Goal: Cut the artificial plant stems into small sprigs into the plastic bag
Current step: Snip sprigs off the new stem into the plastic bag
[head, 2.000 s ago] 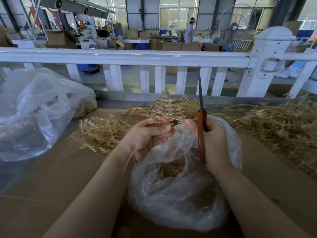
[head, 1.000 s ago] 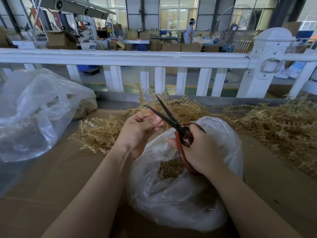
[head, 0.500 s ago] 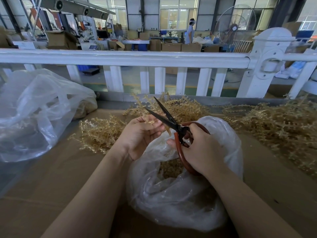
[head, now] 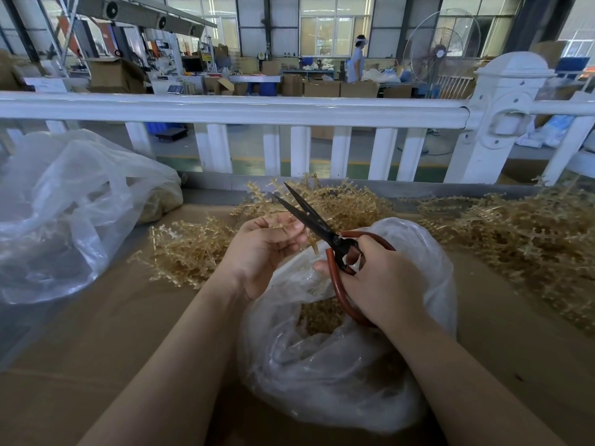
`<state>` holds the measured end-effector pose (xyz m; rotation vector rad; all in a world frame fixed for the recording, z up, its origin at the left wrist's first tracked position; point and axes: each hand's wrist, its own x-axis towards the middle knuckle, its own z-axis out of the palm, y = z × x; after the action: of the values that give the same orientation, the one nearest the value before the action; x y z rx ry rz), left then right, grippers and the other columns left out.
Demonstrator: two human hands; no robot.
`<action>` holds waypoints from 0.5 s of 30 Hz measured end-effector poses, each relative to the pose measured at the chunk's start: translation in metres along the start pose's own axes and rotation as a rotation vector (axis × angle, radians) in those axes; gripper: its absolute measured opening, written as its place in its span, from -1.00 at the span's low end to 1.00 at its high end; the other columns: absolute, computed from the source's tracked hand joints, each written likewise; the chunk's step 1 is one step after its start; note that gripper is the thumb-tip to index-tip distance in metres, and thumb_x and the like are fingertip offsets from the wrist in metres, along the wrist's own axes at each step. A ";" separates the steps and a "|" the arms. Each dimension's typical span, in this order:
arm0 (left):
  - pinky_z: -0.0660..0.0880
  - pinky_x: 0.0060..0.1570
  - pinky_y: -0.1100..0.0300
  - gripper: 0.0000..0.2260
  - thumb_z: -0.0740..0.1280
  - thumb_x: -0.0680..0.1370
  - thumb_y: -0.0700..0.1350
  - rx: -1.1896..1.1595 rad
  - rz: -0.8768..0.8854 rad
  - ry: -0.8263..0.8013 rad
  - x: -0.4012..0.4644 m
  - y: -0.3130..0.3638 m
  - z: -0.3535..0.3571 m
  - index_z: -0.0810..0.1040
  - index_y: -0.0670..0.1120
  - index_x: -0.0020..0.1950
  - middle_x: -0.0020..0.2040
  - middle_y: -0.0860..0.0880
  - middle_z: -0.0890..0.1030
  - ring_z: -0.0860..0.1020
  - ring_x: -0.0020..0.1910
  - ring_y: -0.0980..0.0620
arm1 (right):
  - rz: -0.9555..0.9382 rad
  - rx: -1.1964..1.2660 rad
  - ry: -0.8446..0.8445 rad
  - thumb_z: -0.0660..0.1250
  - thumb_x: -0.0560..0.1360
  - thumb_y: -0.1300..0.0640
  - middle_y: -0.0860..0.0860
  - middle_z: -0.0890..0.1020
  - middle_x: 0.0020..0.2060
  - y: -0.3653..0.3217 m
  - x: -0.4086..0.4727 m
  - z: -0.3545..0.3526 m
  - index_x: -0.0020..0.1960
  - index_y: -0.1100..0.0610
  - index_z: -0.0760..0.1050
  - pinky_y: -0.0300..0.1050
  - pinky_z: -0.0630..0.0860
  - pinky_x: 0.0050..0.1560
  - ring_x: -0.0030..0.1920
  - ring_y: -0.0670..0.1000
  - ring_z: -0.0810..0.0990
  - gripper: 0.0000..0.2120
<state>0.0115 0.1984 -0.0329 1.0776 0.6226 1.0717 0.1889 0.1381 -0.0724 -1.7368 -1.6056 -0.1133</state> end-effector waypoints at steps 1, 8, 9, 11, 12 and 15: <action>0.56 -0.18 0.29 -0.91 0.44 0.36 -0.23 -0.001 0.000 0.003 0.000 0.000 0.000 0.59 -0.16 -0.17 -0.28 -0.07 0.62 0.60 -0.28 0.07 | -0.002 0.001 0.005 -0.03 0.25 -0.69 -0.18 0.60 -0.25 0.000 0.000 0.000 -0.09 -0.06 0.50 -0.20 0.55 -0.21 -0.25 -0.16 0.56 -0.23; 0.57 -0.17 0.29 -0.94 0.42 0.37 -0.25 -0.041 -0.007 -0.009 -0.001 0.000 0.003 0.63 -0.10 -0.23 -0.29 -0.01 0.64 0.62 -0.27 0.08 | 0.019 0.081 0.004 -0.06 0.23 -0.72 -0.18 0.64 -0.21 -0.001 -0.001 0.002 -0.02 -0.02 0.59 -0.21 0.58 -0.15 -0.20 -0.15 0.60 -0.11; 0.56 -0.16 0.29 -0.91 0.42 0.38 -0.24 -0.032 -0.001 -0.025 -0.002 0.000 0.003 0.65 -0.06 -0.26 -0.29 0.01 0.64 0.62 -0.26 0.09 | 0.030 0.116 -0.004 -0.01 0.23 -0.71 -0.18 0.65 -0.19 -0.001 -0.002 0.002 0.01 -0.02 0.59 -0.24 0.56 -0.13 -0.18 -0.16 0.60 -0.13; 0.55 -0.13 0.29 -0.86 0.41 0.39 -0.24 -0.020 0.020 -0.058 -0.002 0.000 0.005 0.68 -0.02 -0.30 -0.29 0.03 0.64 0.63 -0.24 0.10 | 0.058 0.188 -0.021 0.10 0.25 -0.67 -0.20 0.67 -0.17 0.000 -0.002 0.003 0.05 -0.05 0.60 -0.32 0.50 -0.13 -0.15 -0.19 0.61 -0.21; 0.56 -0.12 0.29 -0.85 0.41 0.39 -0.24 -0.024 0.033 -0.070 -0.002 -0.001 0.006 0.69 -0.01 -0.30 -0.28 0.03 0.65 0.63 -0.23 0.10 | 0.080 0.228 -0.032 0.12 0.24 -0.67 -0.22 0.66 -0.17 0.000 -0.001 0.002 0.05 -0.08 0.60 -0.35 0.47 -0.14 -0.14 -0.21 0.61 -0.23; 0.58 -0.13 0.28 -0.88 0.42 0.38 -0.26 -0.064 0.071 -0.077 -0.002 -0.001 0.006 0.69 -0.07 -0.18 -0.26 0.00 0.66 0.64 -0.22 0.08 | 0.138 0.312 -0.046 0.04 0.14 -0.74 -0.26 0.63 -0.27 -0.001 0.000 0.000 -0.11 -0.17 0.54 -0.37 0.40 -0.22 -0.19 -0.28 0.59 -0.25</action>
<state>0.0161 0.1940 -0.0319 1.0867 0.4892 1.0990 0.1879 0.1380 -0.0724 -1.6079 -1.4425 0.2334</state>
